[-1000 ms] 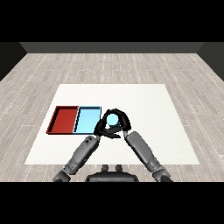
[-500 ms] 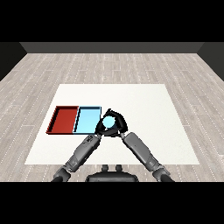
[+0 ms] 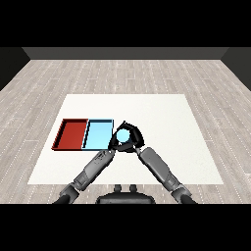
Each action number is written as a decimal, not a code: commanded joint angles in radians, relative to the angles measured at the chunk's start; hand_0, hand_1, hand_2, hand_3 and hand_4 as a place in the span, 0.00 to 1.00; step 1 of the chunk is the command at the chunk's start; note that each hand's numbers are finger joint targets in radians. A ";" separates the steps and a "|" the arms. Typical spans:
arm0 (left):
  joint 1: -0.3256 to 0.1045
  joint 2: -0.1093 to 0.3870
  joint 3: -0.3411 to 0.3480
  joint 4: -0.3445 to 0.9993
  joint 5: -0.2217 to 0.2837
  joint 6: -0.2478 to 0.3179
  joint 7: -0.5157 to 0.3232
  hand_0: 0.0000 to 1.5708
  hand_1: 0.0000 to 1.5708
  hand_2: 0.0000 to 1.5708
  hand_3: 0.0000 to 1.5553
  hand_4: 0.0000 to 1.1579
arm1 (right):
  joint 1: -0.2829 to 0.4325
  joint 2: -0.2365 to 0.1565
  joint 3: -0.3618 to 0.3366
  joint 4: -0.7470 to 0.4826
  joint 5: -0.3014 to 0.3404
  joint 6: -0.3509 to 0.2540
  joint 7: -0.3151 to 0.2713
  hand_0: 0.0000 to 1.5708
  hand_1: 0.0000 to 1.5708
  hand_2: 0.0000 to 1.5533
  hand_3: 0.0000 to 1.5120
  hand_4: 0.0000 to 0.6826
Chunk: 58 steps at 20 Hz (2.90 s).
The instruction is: Pick the blue can and put it in the blue box
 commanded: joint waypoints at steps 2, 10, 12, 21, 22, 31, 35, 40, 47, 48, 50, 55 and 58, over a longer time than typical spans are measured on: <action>-0.033 -0.022 -0.042 0.048 0.004 0.121 -0.078 0.00 0.00 0.19 0.00 0.46 | 0.008 0.018 0.089 0.011 -0.036 -0.063 -0.008 0.95 0.95 0.94 0.93 0.82; -0.032 -0.021 -0.017 0.061 0.085 0.083 -0.076 0.44 0.44 0.49 0.36 0.57 | -0.021 0.018 0.009 0.007 -0.033 0.024 -0.007 0.94 0.94 0.93 0.93 0.87; 0.041 -0.015 -0.014 -0.074 0.027 0.128 0.031 0.53 0.53 0.55 0.37 0.55 | 0.032 0.018 0.055 -0.061 -0.016 -0.033 0.008 0.93 0.93 0.93 0.93 0.84; -0.020 -0.022 0.012 0.026 0.159 0.178 -0.256 1.00 1.00 0.99 0.94 0.90 | 0.021 0.012 -0.014 -0.046 -0.014 0.009 0.082 0.00 0.00 0.00 0.00 0.00; -0.024 -0.023 0.010 0.034 0.167 0.178 -0.264 1.00 1.00 0.99 0.94 0.90 | 0.025 0.018 -0.022 -0.047 -0.004 0.017 0.085 0.00 0.00 0.00 0.00 0.00; -0.073 -0.023 0.011 0.129 0.202 0.187 -0.363 1.00 1.00 1.00 0.94 0.99 | 0.057 0.009 -0.080 -0.077 0.025 -0.008 0.058 0.00 0.00 0.00 0.00 0.00; -0.010 -0.021 0.059 0.102 0.106 0.153 -0.362 1.00 1.00 1.00 0.95 0.99 | 0.101 0.009 -0.136 -0.102 -0.011 0.041 0.023 0.00 0.00 0.00 0.00 0.00; -0.028 -0.023 0.069 0.093 0.073 0.194 -0.321 1.00 1.00 1.00 0.95 0.98 | 0.080 -0.048 -0.226 -0.166 -0.092 0.188 0.041 0.00 0.00 0.00 0.00 0.00; -0.085 0.087 0.175 0.153 0.038 0.196 -0.261 1.00 1.00 0.99 0.95 0.99 | 0.296 -0.155 -0.276 -0.468 -0.123 0.197 0.058 0.00 0.00 0.00 0.00 0.00; -0.033 0.106 0.171 0.140 0.028 0.208 -0.272 1.00 1.00 1.00 0.95 1.00 | 0.360 -0.163 -0.281 -0.479 -0.121 0.204 0.016 0.00 0.00 0.00 0.00 0.00; -0.101 0.164 0.228 0.156 0.040 0.193 -0.198 1.00 1.00 1.00 0.96 0.98 | 0.346 -0.153 -0.298 -0.480 -0.104 0.181 0.017 0.00 0.00 0.00 0.00 0.00; -0.115 0.254 0.272 0.323 0.023 0.146 -0.155 0.99 0.99 0.98 0.94 0.95 | 0.366 -0.161 -0.375 -0.429 -0.158 0.214 -0.006 0.00 0.00 0.00 0.00 0.00; -0.201 0.259 0.311 0.515 0.013 0.107 -0.154 1.00 1.00 0.99 0.95 0.93 | 0.372 -0.151 -0.384 -0.411 -0.174 0.236 -0.027 0.00 0.00 0.00 0.00 0.00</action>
